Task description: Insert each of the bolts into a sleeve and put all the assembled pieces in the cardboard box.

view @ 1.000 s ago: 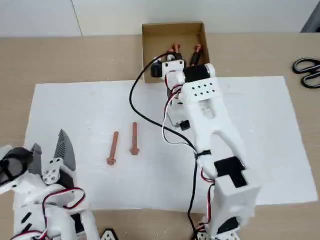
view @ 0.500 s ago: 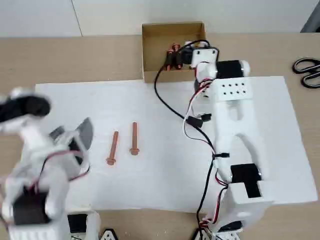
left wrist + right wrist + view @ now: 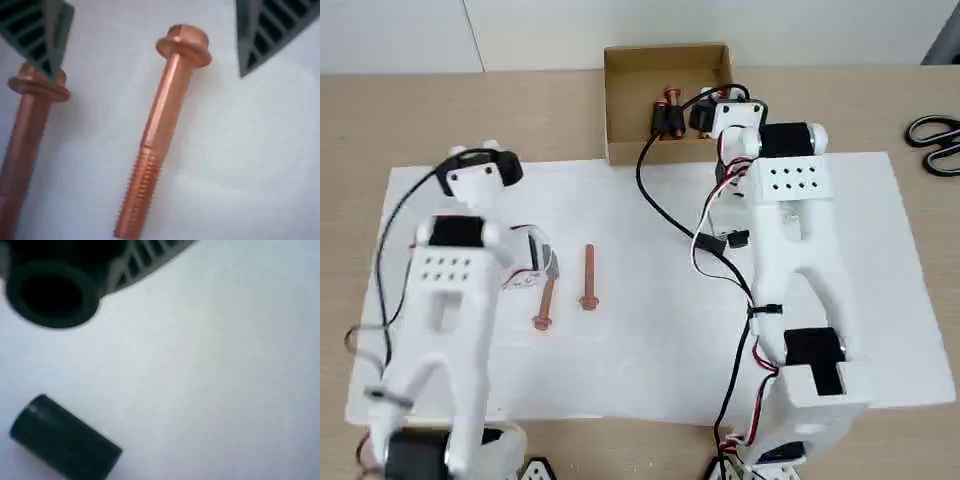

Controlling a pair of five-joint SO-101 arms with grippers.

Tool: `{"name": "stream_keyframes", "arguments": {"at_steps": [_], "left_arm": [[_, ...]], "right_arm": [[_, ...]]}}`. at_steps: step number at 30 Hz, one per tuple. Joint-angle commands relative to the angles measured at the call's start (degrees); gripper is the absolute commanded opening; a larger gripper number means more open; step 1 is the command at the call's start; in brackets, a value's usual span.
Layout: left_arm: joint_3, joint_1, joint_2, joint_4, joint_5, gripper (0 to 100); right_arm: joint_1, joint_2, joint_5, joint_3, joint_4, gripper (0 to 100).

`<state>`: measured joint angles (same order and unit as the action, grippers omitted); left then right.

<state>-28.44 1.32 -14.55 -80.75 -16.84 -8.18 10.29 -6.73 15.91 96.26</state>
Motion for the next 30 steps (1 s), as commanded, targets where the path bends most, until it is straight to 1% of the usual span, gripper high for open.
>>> {"name": "stream_keyframes", "arguments": {"at_steps": [1, 2, 10, 15, 20, 26, 28, 30], "left_arm": [[2.4, -0.4, 6.4, 3.9, 6.9, 22], [2.4, -0.4, 8.0, 4.6, 8.3, 22], [2.3, -0.4, 12.4, 5.2, 8.8, 22], [2.3, -0.5, 14.6, 5.2, 8.6, 15], [2.2, -0.6, 17.2, 5.2, 8.6, 14], [2.1, -4.3, 18.7, 5.2, 8.7, 13], [2.4, -6.1, 18.7, 5.4, 8.7, 10], [2.2, -7.6, 18.3, 6.7, 8.8, 4]], "right_arm": [[0.1, -4.0, 0.0, 0.2, 0.5, 0.4], [0.1, -4.0, 0.0, 0.2, 0.5, 0.4], [0.1, -4.0, 0.1, 0.2, 0.5, 0.4], [0.1, -4.0, 0.1, 0.2, 0.5, 0.4], [0.1, -4.0, 0.1, 0.2, 0.5, 0.4], [0.1, -4.0, 0.1, 0.2, 0.5, 0.4], [0.2, -4.0, 0.1, 0.2, 0.5, 0.4], [0.3, -4.0, 0.1, 0.2, 0.5, 0.4]]}}
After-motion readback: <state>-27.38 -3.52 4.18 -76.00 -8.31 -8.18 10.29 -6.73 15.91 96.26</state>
